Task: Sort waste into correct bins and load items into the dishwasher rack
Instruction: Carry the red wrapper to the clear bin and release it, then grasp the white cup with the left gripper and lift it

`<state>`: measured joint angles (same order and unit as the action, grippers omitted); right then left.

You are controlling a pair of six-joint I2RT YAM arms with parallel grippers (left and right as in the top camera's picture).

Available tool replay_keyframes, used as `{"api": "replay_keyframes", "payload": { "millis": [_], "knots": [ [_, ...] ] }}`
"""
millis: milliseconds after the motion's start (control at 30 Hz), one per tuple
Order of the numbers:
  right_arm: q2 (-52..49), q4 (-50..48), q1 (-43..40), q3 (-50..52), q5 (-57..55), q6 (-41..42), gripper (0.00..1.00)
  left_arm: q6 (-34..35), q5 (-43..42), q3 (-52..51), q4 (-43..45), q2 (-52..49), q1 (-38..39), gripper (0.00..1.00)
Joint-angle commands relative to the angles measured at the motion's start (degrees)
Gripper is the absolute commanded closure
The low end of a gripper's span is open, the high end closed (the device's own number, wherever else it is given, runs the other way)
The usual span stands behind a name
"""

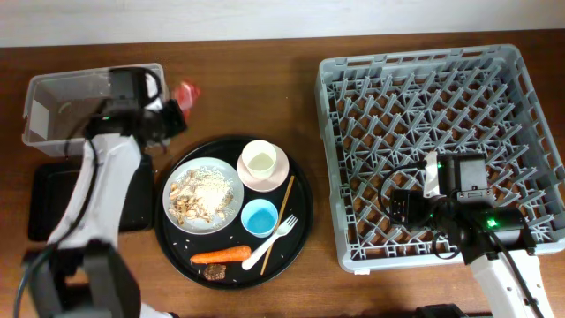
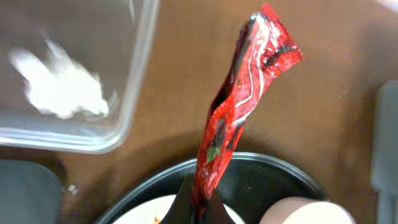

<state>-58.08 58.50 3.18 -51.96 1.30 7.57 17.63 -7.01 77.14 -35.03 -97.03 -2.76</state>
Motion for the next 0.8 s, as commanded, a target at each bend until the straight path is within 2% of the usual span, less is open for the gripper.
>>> {"api": "replay_keyframes", "payload": {
  "millis": [0, 100, 133, 167, 200, 233, 300, 367, 467, 533, 600, 633, 767],
  "knots": [
    [0.1, 0.0, -0.3, -0.9, -0.9, 0.2, 0.01, -1.9, 10.1, 0.0, 5.7, 3.7, -3.7, 1.0],
    [0.1, 0.0, -0.3, -0.9, -0.9, 0.2, 0.01, -1.9, 12.9, 0.0, 10.3, 1.4, -8.1, 0.99],
    [0.1, 0.0, -0.3, -0.9, -0.9, 0.2, 0.01, -1.9, 12.9, 0.0, 11.0, -0.1, -9.2, 0.94],
    [0.1, 0.0, -0.3, -0.9, -0.9, 0.2, 0.01, -1.9, 12.8, 0.0, 11.1, -2.1, -9.9, 0.61],
    [0.1, 0.0, -0.3, -0.9, -0.9, 0.2, 0.01, -1.9, 12.9, 0.0, 11.2, -2.5, -9.9, 0.49],
    [0.1, 0.0, -0.3, -0.9, -0.9, 0.2, 0.01, -2.6, 12.8, 0.0, 12.0, -2.7, -9.9, 0.42],
    [0.1, 0.0, -0.3, -0.9, -0.9, 0.2, 0.01, -3.5, 11.9, 1.0, 13.5, -2.4, -9.9, 0.4],
    [0.1, 0.0, -0.3, -0.9, -0.9, 0.2, 0.01, -3.6, 7.5, 3.4, 12.5, -2.2, -9.9, 0.4],
    [0.1, 0.0, -0.3, -0.9, -0.9, 0.2, 0.01, -3.6, 0.2, 4.5, 8.7, -1.7, -8.4, 0.47],
    [0.1, 0.0, -0.3, -0.9, -0.9, 0.2, 0.01, -3.6, -4.3, 4.5, 0.1, -1.6, -2.5, 0.48],
    [0.1, 0.0, -0.3, -0.9, -0.9, 0.2, 0.01, -3.7, -4.2, 4.5, -7.7, -1.9, 3.7, 0.42],
    [0.1, 0.0, -0.3, -0.9, -0.9, 0.2, 0.01, -3.6, -4.2, 4.5, -11.0, -2.3, 7.1, 0.42],
    [0.1, 0.1, -0.3, -0.9, -0.9, 0.2, 0.01, -3.6, -3.5, 3.1, -14.8, -4.6, 15.7, 0.43]
  ]
}}
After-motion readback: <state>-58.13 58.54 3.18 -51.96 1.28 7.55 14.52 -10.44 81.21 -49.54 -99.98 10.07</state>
